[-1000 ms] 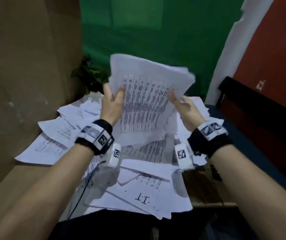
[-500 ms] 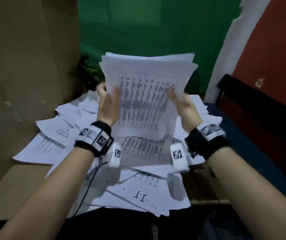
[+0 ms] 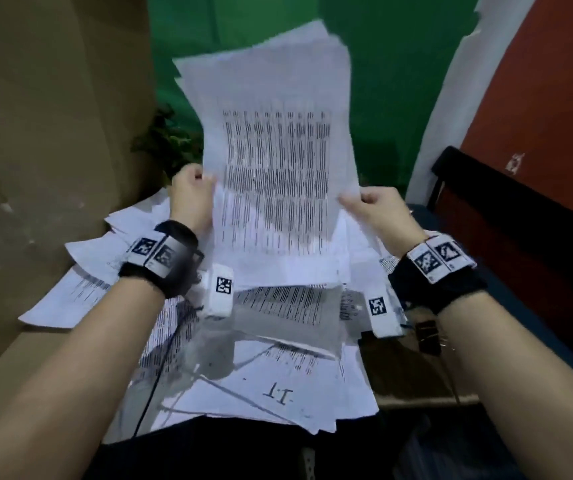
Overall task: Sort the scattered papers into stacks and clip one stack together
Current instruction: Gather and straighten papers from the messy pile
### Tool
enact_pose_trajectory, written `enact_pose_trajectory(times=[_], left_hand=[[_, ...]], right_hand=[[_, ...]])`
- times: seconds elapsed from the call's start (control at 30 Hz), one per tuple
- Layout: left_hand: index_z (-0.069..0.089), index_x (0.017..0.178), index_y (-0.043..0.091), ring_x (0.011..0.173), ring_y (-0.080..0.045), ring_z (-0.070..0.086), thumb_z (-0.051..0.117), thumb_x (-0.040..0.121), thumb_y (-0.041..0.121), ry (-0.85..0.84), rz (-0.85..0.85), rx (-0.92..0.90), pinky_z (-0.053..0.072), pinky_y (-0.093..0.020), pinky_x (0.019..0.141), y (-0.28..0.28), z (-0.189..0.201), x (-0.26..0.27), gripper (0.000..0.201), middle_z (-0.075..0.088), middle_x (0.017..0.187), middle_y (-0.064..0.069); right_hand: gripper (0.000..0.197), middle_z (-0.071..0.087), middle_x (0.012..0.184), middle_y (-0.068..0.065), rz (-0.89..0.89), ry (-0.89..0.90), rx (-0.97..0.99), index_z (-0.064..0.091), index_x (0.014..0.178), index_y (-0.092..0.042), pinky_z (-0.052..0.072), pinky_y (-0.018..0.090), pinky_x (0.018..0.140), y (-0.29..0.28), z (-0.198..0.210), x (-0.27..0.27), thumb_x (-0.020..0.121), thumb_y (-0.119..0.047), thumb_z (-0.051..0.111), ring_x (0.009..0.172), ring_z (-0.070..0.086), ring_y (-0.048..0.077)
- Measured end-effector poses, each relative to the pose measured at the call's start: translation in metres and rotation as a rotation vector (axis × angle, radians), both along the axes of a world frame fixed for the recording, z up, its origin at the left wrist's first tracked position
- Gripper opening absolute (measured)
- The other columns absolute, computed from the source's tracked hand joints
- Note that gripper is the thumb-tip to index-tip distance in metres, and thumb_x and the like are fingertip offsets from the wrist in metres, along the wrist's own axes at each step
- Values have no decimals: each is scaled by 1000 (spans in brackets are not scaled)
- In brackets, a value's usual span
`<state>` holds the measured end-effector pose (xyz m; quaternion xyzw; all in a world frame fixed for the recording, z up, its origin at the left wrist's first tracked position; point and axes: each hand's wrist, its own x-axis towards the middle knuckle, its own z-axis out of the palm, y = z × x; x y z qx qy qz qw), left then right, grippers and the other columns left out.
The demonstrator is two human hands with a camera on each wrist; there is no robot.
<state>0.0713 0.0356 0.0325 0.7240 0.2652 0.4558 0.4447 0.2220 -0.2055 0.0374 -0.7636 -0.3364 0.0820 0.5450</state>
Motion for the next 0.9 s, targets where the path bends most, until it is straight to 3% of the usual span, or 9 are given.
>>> enact_pose_trajectory(times=[0.1,0.23,0.3,0.43,0.53,0.57,0.63,0.77,0.9], left_hand=[[36,64,13,59,-19,30,42,91,3,174,2,-169,23,-27,51,3,-46,1,29,30,64,-9],[52,74,9,70,-23,47,48,86,12,350,-91,-306,33,-31,65,9,-106,5,13,50,73,-14],[57,80,8,72,-22,48,48,89,10,367,-107,-330,34,-30,66,3,-119,7,13,51,77,-15],[44,68,8,66,-23,43,42,94,1,415,-99,-376,29,-14,66,-10,-119,9,27,39,68,-12],[57,97,-16,105,-37,56,38,89,-10,427,-117,-461,37,-21,91,-8,-120,11,21,59,105,-25],[56,101,-17,108,-34,55,37,87,-13,440,-123,-482,44,-24,83,-8,-121,10,24,59,104,-27],[57,91,-3,86,-26,54,34,88,-16,481,-168,-455,39,-18,58,-15,-114,6,26,54,77,-15],[58,114,1,94,-31,62,39,91,-8,418,-190,-315,46,-23,69,-18,-96,10,31,63,100,-16],[63,113,6,86,-32,64,39,91,-1,562,-194,-209,50,-33,70,-14,-84,25,34,67,104,-20]], right_hand=[[47,31,46,-6,-215,-7,-15,38,55,-11,22,16,38,-6,-17,13,95,-25,59,38,27,6],[41,47,67,3,-558,163,147,42,60,-15,37,29,70,-26,-18,51,98,-28,48,69,44,20],[38,41,67,-3,-632,265,224,36,64,-22,38,31,76,-35,-15,58,101,-28,42,62,42,16],[32,41,75,-4,-527,445,312,38,72,-22,51,30,73,-34,-26,47,103,-20,39,63,44,8],[23,50,77,3,-606,346,354,49,81,-17,51,36,72,-36,-33,39,101,-25,40,66,52,17],[23,55,79,4,-653,267,400,53,80,-19,51,39,76,-39,-31,41,98,-28,40,71,54,20],[25,56,79,-1,-638,166,496,54,72,-21,46,37,75,-40,-23,47,91,-28,40,80,52,19],[24,63,84,-2,-497,356,737,62,85,-25,48,31,69,-33,0,40,97,-21,41,79,61,19],[33,71,116,10,-317,628,921,65,122,-10,55,40,89,-25,17,34,95,-22,50,103,69,28]])
